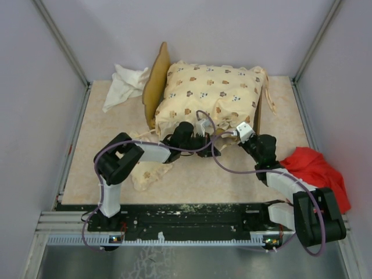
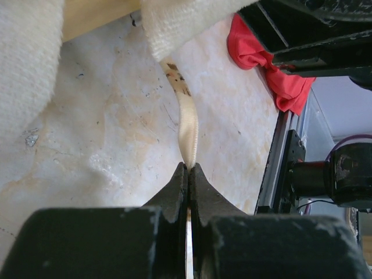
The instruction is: Set up the pet bed
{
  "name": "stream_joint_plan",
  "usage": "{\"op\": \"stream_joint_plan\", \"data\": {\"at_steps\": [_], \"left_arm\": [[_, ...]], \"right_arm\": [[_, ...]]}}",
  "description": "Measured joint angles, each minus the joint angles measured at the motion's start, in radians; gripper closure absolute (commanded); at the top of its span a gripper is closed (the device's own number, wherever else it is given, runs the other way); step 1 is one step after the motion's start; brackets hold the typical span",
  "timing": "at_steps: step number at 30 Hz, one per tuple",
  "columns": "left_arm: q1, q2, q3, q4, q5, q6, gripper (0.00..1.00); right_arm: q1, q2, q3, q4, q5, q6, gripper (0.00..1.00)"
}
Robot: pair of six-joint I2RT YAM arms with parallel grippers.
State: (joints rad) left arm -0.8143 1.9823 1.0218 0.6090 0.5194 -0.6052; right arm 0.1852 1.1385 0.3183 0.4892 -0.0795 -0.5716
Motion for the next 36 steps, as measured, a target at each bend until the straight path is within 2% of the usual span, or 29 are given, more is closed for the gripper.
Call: {"op": "stream_joint_plan", "data": {"at_steps": [5,7,10,13,25,36], "left_arm": [[-0.004,0.000,-0.004,0.000,-0.003,-0.001,0.98],[-0.004,0.000,-0.005,0.001,-0.005,-0.001,0.91],[-0.004,-0.001,-0.008,0.005,-0.007,-0.003,0.76],[-0.003,-0.014,-0.012,0.004,-0.013,-0.001,0.69],[0.014,-0.079,0.081,0.050,-0.023,0.026,0.61],[0.011,0.029,0.249,0.079,0.021,0.014,0.59]], "right_arm": [[-0.032,0.000,-0.017,0.053,-0.065,-0.031,1.00],[-0.054,-0.001,-0.028,0.065,-0.092,-0.048,1.00],[-0.083,-0.006,-0.041,0.084,-0.141,-0.072,1.00],[-0.093,-0.006,-0.045,0.109,-0.192,-0.095,1.00],[-0.110,0.003,-0.046,0.214,-0.336,-0.147,1.00],[-0.112,0.019,-0.050,0.250,-0.396,-0.151,1.00]]}}
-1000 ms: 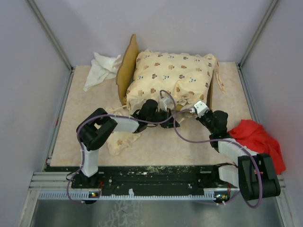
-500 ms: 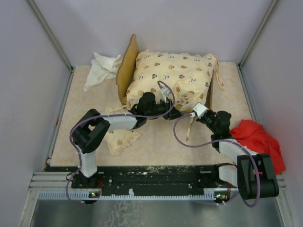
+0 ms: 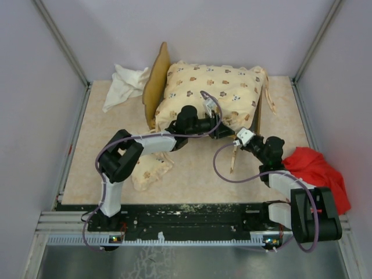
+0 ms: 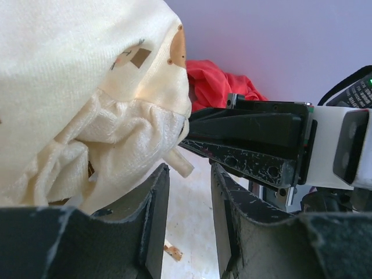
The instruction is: Set up the pet bed
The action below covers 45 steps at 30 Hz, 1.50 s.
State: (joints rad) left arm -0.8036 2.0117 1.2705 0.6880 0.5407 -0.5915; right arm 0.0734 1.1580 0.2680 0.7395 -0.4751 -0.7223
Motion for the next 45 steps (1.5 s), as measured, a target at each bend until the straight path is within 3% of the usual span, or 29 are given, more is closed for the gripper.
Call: {"op": "stream_joint_plan", "data": {"at_steps": [17,18,22,24,25,27,31,38,45], "left_arm": [[-0.013,0.076,0.092,-0.062,0.008,0.001,0.60],[-0.013,0.077,0.095,-0.065,0.006,0.001,0.64],[-0.013,0.077,0.095,-0.074,-0.002,0.001,0.98],[-0.013,0.077,0.095,-0.078,-0.008,0.004,1.00],[-0.013,0.077,0.095,-0.080,-0.011,0.005,1.00],[-0.013,0.077,0.095,-0.081,-0.021,0.005,1.00],[-0.013,0.077,0.095,-0.086,-0.040,0.009,1.00],[-0.016,0.075,0.090,-0.087,-0.069,0.015,1.00],[-0.021,0.069,0.090,-0.091,-0.086,0.015,1.00]], "right_arm": [[0.000,0.003,0.000,0.015,-0.024,0.000,1.00],[0.000,0.003,0.000,0.015,-0.024,0.000,1.00],[0.000,0.003,0.000,0.015,-0.027,0.000,1.00],[0.000,0.003,0.000,0.016,-0.029,0.015,0.97],[0.002,0.003,0.000,0.016,-0.028,0.035,0.88],[0.024,-0.012,0.000,-0.003,0.015,0.115,0.71],[0.113,-0.159,0.000,-0.132,0.141,0.333,0.52],[0.142,-0.396,0.000,-0.346,0.311,0.781,0.52],[0.161,-0.297,0.000,-0.494,0.476,1.065,0.46]]}}
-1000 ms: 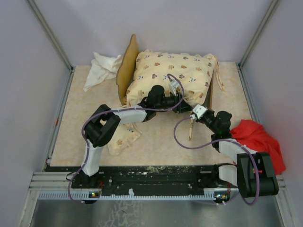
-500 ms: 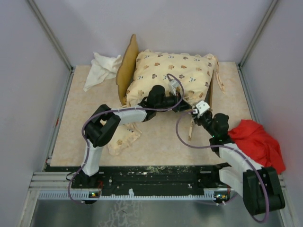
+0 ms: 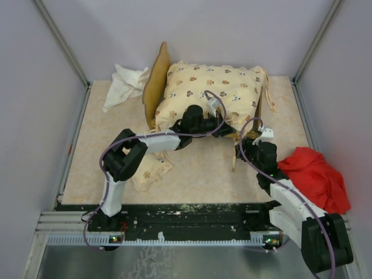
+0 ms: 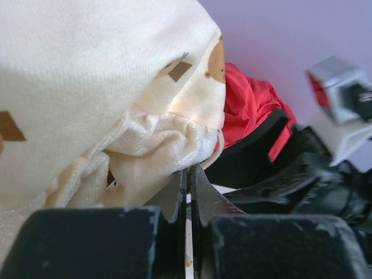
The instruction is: Set up the pet bed
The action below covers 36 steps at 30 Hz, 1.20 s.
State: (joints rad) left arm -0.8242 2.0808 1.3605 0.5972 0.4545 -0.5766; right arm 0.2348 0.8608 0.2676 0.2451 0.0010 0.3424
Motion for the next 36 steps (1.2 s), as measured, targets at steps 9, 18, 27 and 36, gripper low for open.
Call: {"op": "stream_joint_plan", "data": {"at_steps": [9,18,27,36], "left_arm": [[-0.007,-0.010,0.000,-0.002,-0.020,-0.002,1.00],[-0.016,-0.010,0.000,-0.009,-0.037,-0.003,1.00],[-0.016,-0.010,0.000,-0.022,-0.048,-0.002,1.00],[-0.019,-0.084,-0.093,-0.038,-0.062,0.043,1.00]], "right_arm": [[0.044,0.192,-0.045,0.088,0.084,0.084,0.46],[0.148,0.378,-0.006,0.171,0.183,0.206,0.54],[0.171,0.460,0.011,0.237,0.277,0.242,1.00],[0.135,0.186,0.005,0.110,0.457,0.210,1.00]]}}
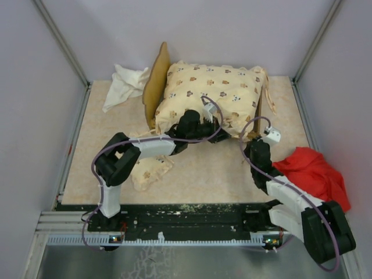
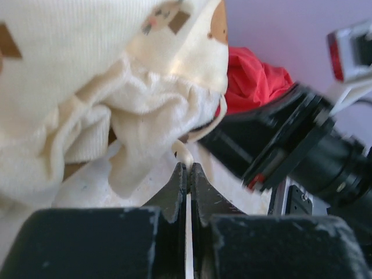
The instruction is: Set up the pet bed
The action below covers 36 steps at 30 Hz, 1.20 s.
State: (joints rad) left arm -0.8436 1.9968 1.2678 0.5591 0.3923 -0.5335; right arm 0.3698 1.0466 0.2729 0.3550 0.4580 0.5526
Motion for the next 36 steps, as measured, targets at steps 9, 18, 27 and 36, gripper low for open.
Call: {"op": "stream_joint_plan", "data": {"at_steps": [9,18,27,36], "left_arm": [[-0.008,-0.083,-0.193,-0.018,-0.054,0.072,1.00],[-0.008,-0.084,-0.223,-0.081,-0.124,0.146,1.00],[-0.008,-0.083,-0.214,-0.120,-0.171,0.189,1.00],[0.019,-0.060,-0.199,-0.227,-0.306,0.205,1.00]], "right_arm": [[-0.125,-0.132,-0.003,-0.095,-0.019,-0.030,1.00],[-0.160,-0.132,0.047,-0.149,-0.021,-0.138,1.00],[-0.240,-0.123,0.055,-0.154,-0.043,-0.218,1.00],[-0.255,-0.183,0.055,-0.151,-0.110,-0.270,1.00]]}}
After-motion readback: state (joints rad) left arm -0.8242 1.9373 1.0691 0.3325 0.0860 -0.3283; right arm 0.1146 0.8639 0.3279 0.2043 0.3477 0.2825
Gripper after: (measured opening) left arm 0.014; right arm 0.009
